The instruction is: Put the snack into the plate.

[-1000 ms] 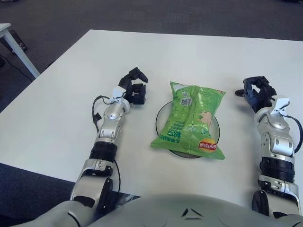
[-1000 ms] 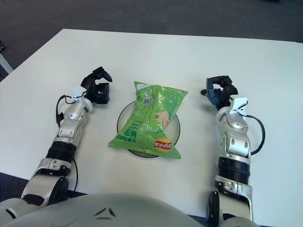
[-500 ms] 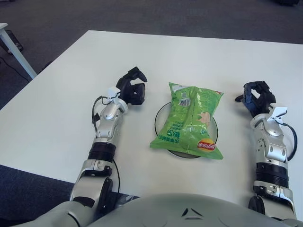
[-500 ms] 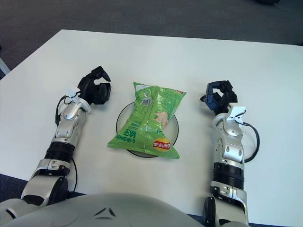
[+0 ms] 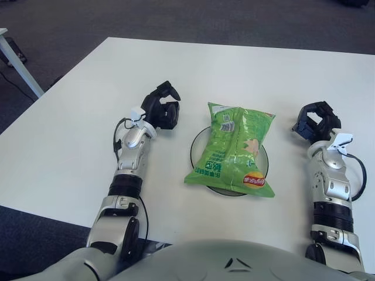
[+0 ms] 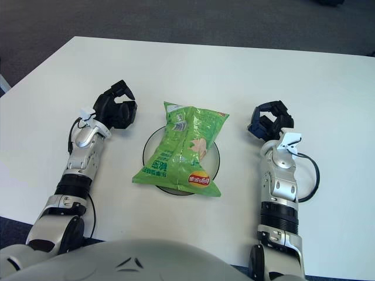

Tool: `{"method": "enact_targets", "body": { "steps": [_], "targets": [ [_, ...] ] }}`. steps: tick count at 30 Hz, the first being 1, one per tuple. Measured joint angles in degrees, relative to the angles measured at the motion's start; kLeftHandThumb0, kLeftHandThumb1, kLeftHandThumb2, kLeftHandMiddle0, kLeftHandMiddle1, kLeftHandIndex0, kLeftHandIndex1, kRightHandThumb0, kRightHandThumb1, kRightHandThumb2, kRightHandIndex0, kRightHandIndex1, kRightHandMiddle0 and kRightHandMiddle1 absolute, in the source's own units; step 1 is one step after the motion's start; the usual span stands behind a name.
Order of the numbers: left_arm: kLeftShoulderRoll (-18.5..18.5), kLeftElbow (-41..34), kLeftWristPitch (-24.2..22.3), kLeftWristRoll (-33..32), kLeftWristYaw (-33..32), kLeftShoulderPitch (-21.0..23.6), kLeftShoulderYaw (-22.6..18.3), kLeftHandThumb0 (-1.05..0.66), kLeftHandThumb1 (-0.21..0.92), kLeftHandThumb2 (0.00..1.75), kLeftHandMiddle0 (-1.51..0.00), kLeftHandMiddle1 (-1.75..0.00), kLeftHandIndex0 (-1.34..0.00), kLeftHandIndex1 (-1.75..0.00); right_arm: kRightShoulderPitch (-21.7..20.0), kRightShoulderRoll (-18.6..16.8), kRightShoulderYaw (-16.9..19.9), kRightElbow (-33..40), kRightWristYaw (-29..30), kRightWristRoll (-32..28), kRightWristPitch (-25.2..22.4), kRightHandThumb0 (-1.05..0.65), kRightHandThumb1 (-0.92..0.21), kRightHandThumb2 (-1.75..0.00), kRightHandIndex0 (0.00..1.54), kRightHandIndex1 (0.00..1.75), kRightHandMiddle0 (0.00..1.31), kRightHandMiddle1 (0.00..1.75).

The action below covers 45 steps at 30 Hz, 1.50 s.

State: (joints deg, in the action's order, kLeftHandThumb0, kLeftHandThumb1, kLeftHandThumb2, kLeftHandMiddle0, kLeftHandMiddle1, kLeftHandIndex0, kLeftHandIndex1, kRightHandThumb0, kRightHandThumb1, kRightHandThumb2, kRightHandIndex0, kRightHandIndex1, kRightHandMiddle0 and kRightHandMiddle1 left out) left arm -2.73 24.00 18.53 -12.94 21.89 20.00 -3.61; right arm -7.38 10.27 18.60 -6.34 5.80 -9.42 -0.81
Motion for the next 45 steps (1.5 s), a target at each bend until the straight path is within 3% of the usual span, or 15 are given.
{"method": "enact_targets", "body": {
  "steps": [7,18,23,45],
  "targets": [
    [-0.05,3.12,2.43,0.27,0.71,1.32,-0.22,-0.49,0.29,1.34,-1.25,-1.75,-0.63,-1.75,-0.05,-0.02,0.16,0.06,-6.51,-6.01,4.56,-0.48,-0.32,-1.31,1.27,1.75,0.61,1.75],
    [0.4,3.1,4.81,4.04,-5.72,1.52,-0.72,-0.49,0.3,1.34,-1.24,-1.75,-0.63,-1.75,-0.03,0.22,0.37,-0.75,-11.88,-10.13,4.94,-0.49,-0.29,-1.34,1.34,1.75,0.63,1.75],
    [0.5,2.63,4.63,4.89,-8.22,1.44,-0.74,-0.49,0.3,1.33,-1.25,-1.75,-0.63,-1.75,-0.02,0.29,0.28,-0.9,-12.9,-10.15,4.94,-0.47,-0.33,-1.29,1.34,1.75,0.6,1.75],
    [0.42,-1.68,-2.93,4.81,-9.48,-0.23,-0.59,-0.48,0.32,1.31,-1.25,-1.75,-0.61,-1.75,-0.02,0.37,-0.87,-0.86,-7.24,-6.89,6.23,-0.45,-0.4,-1.21,1.32,1.75,0.55,1.75]
  ]
}}
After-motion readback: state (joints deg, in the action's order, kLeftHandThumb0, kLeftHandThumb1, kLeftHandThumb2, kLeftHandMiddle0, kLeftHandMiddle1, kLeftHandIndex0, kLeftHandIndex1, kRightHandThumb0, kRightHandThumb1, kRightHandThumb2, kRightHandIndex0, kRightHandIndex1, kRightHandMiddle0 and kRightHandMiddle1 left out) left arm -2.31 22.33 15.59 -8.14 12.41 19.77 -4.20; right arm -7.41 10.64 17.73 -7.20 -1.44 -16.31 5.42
